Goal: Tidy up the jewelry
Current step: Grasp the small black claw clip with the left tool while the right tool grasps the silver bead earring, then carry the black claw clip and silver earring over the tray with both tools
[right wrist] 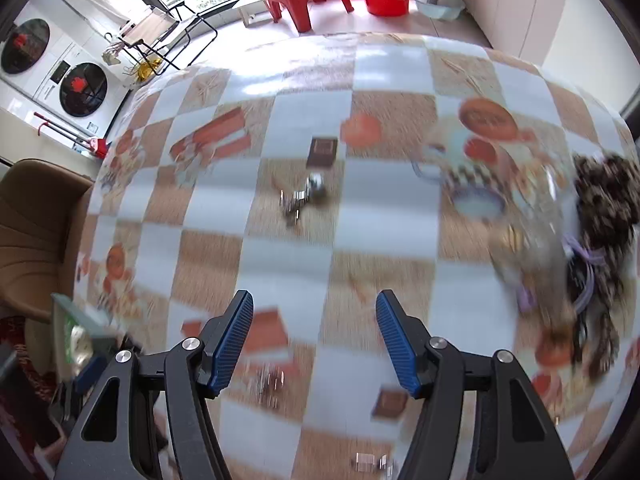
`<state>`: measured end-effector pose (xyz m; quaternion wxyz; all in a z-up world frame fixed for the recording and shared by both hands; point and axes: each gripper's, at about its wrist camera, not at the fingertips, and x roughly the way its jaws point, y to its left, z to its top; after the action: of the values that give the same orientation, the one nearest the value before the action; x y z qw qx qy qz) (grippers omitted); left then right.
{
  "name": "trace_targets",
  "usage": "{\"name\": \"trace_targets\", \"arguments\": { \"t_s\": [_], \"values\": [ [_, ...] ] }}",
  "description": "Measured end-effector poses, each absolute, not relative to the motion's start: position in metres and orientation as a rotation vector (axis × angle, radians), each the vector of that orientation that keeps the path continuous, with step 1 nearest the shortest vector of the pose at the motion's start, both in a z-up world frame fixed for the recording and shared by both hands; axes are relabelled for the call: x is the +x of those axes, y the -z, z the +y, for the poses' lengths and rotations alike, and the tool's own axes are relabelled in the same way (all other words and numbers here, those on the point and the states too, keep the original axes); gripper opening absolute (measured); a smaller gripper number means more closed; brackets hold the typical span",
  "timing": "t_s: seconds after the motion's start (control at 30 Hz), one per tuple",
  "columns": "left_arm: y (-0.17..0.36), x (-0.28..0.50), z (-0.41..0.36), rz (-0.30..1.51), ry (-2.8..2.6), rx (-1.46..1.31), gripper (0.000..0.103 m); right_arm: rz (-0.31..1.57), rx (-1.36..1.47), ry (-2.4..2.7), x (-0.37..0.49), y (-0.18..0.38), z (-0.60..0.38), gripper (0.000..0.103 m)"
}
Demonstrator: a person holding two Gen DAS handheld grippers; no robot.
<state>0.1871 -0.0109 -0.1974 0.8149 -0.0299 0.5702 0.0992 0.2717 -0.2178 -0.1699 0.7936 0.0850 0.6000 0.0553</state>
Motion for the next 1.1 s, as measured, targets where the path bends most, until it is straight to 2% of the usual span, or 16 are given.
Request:
{"name": "trace_targets", "arguments": {
  "t_s": [0.27,0.37,0.4,0.43,0.5,0.53,0.57,0.6,1.1],
  "values": [
    [0.206,0.194,-0.016,1.203,-0.231,-0.077,0.099,1.197,0.073,-0.072,0.298,0.180,-0.202,0.068],
    [0.204,0.198,-0.020,1.191,-0.208,-0.090,0.084,1.172,0.023,-0.073,0.304,0.181,-0.192,0.067],
    [0.203,0.198,-0.022,1.187,-0.198,-0.092,0.075,1.164,-0.002,-0.072,0.305,0.181,-0.188,0.067],
    [0.202,0.199,-0.023,1.183,-0.185,-0.096,0.071,1.157,-0.032,-0.064,0.305,0.181,-0.185,0.061],
    [0.200,0.200,-0.025,1.182,-0.167,-0.102,0.056,1.140,-0.077,-0.057,0.303,0.179,-0.178,0.046],
    [0.200,0.200,-0.027,1.181,-0.157,-0.106,0.052,1.138,-0.081,-0.061,0.303,0.178,-0.176,0.032],
    [0.199,0.200,-0.028,1.180,-0.149,-0.107,0.042,1.138,-0.088,-0.063,0.302,0.177,-0.176,0.017],
    [0.197,0.201,-0.029,1.178,-0.148,-0.103,0.031,1.141,-0.087,-0.065,0.302,0.176,-0.176,0.012],
    [0.178,0.176,-0.011,1.209,-0.035,-0.275,0.029,1.196,0.131,-0.148,0.252,0.153,-0.220,0.012]
  ]
}}
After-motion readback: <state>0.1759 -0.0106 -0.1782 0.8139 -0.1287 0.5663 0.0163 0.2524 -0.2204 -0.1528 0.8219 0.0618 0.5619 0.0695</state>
